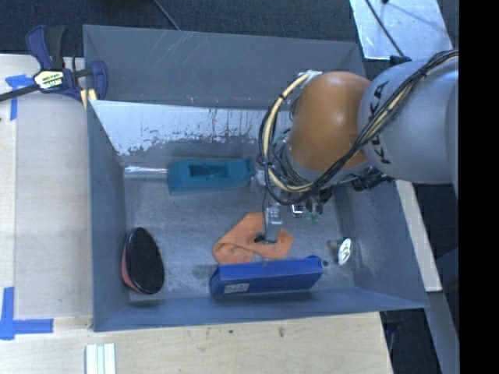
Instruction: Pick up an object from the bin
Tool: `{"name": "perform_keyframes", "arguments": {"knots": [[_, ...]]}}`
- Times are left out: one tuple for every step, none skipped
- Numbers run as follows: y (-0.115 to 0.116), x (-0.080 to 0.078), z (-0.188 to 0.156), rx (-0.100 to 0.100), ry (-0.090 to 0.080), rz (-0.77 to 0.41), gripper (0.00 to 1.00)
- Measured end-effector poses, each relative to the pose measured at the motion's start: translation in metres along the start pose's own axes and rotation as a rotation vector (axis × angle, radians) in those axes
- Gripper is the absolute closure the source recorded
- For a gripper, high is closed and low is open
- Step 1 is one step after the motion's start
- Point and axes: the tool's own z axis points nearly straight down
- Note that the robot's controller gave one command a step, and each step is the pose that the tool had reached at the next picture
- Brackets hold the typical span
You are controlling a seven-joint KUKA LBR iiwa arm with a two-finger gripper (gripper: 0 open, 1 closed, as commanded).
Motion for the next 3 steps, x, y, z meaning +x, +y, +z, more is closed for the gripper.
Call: {"name": "perform_keyframes", "arguments": {"knots": [[0.001,-0.003,0.002,0.000,-0.003,-0.027,0.00],[-0.001,-0.003,-0.008,0.000,-0.006,0.009,0.00],[-0.002,0.002,0.045,-0.001,-0.004,0.089,0.00]]}}
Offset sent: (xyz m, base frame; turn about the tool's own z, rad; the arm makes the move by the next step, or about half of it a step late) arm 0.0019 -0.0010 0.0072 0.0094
